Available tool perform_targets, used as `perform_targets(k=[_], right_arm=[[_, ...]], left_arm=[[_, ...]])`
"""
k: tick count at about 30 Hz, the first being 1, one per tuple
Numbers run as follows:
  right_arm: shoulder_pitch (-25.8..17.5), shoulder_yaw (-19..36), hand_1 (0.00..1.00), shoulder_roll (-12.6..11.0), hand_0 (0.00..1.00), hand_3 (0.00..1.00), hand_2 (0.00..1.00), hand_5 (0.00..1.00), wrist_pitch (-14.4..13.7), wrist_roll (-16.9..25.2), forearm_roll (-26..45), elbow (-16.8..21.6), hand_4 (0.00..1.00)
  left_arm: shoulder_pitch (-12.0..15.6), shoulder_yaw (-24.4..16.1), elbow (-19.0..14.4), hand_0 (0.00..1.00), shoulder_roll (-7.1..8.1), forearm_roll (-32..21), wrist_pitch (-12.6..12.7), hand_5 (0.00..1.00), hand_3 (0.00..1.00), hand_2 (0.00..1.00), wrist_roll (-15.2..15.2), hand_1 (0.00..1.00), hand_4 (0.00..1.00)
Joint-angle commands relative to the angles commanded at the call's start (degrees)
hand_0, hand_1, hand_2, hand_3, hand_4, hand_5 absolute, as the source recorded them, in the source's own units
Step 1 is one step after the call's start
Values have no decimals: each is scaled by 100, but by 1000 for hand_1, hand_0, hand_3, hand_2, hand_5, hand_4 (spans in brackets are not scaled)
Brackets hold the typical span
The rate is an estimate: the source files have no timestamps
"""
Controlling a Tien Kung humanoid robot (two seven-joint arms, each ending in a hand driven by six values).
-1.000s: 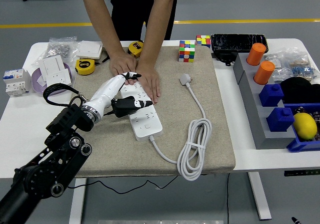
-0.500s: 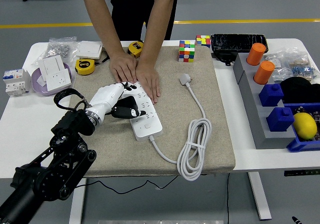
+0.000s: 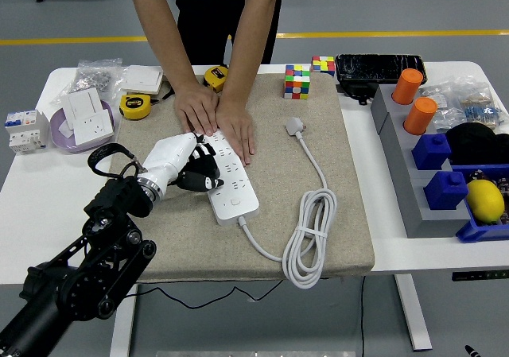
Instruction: Pick up the plug,place it near the board,insert it into the board,press the button
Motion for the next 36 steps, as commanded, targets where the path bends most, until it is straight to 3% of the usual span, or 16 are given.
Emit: perform_targets(k=[3,4,16,22,32,36], right_arm=[[-9,11,765,-2,910,772,743,998,3,-3,-20,0,998],[-10,10,765,-1,909,772,742,998,3,-3,-20,0,998],[-6,22,765,3,909,771,742,998,-2,1,-8,0,998],[-7,47,765,14,909,771,742,998,-4,-1,-9,0,998],[-5,45,764,24,909,770,743,998,-10,1,15,0,998],[-7,59,765,21,909,770,742,998,-11,-4,5,0,998]], left_arm=[[-4,-25,-24,348,-1,0,4,2,568,446,37,289,808],[-6,-32,-25,333,1,0,-3,2,564,432,48,241,723],[7,-84,2,325,39,0,-13,2,567,423,70,230,673],[42,-163,-184,326,75,0,-61,2,558,407,94,223,665],[121,-358,-746,325,316,0,-225,2,557,406,118,222,663],[166,-575,-780,325,387,0,-261,2,555,403,121,223,662]])
